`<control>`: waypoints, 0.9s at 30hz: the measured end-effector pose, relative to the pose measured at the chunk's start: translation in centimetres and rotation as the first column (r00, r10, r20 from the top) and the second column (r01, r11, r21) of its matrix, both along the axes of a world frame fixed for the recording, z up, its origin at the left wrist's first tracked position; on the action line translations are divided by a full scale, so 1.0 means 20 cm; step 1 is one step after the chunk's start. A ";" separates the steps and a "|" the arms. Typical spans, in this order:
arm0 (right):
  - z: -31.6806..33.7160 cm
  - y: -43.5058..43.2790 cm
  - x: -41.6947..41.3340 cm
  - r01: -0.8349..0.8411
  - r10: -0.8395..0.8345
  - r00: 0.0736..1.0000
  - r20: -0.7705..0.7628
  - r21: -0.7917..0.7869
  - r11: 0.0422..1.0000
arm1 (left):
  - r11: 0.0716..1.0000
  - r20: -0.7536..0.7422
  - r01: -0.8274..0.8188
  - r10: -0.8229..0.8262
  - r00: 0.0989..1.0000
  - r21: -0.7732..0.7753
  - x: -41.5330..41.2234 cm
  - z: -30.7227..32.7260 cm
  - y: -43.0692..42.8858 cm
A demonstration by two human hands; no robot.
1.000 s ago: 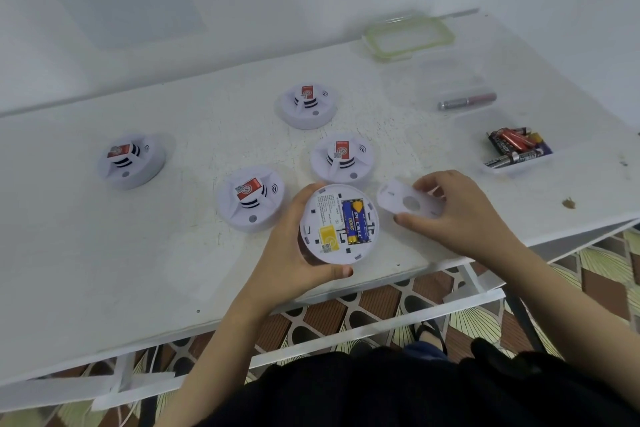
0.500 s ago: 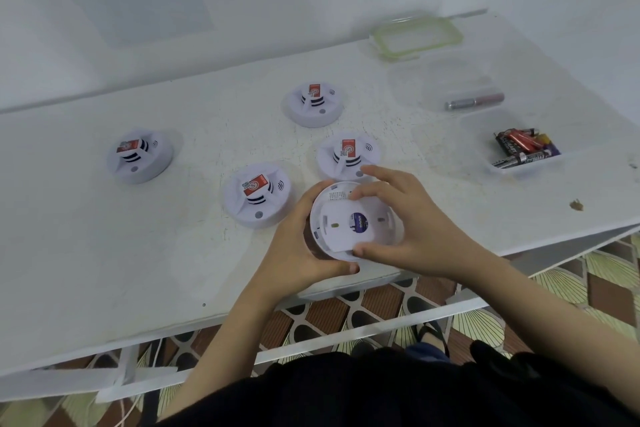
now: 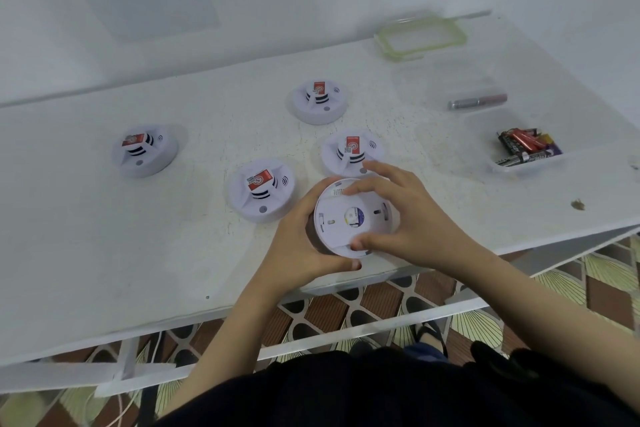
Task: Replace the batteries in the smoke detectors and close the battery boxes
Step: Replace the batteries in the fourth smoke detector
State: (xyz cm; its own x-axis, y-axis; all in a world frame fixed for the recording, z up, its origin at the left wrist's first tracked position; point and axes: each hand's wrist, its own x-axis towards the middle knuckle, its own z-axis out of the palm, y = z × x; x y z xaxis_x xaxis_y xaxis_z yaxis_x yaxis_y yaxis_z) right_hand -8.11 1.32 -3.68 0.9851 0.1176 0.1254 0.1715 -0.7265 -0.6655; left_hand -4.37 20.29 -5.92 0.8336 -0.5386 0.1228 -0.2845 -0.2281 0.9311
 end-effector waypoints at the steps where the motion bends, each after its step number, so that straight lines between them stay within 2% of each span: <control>1: -0.01 0.00 0.00 0.010 -0.011 1.000 0.005 0.022 1.000 | 1.000 0.003 0.000 0.000 1.000 0.001 0.00 0.00 0.00; 5: -0.05 0.00 -0.01 0.019 -0.016 1.000 -0.017 0.189 0.982 | 1.000 0.007 0.011 -0.011 1.000 0.006 0.01 -0.01 0.01; 8: -0.05 0.00 -0.01 -0.004 0.010 1.000 -0.024 0.239 0.971 | 1.000 0.012 0.017 -0.017 1.000 0.009 0.02 -0.01 0.01; 19: -0.03 -0.09 0.02 -0.163 0.201 0.973 -0.111 0.282 0.946 | 0.999 -0.008 0.041 -0.041 0.999 -0.003 0.04 -0.02 0.03; 27: -0.03 -0.12 0.05 -0.130 0.183 0.972 -0.150 0.303 0.944 | 1.000 -0.014 0.028 -0.028 1.000 0.010 0.04 -0.02 0.02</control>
State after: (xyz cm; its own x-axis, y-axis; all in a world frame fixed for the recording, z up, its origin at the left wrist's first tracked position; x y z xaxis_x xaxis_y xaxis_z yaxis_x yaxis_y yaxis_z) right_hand -7.14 -1.05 -4.26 0.9665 0.2564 0.0055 0.1301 -0.4715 -0.8722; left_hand -3.59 20.77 -6.27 0.8198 -0.5628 0.1056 -0.2778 -0.2298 0.9328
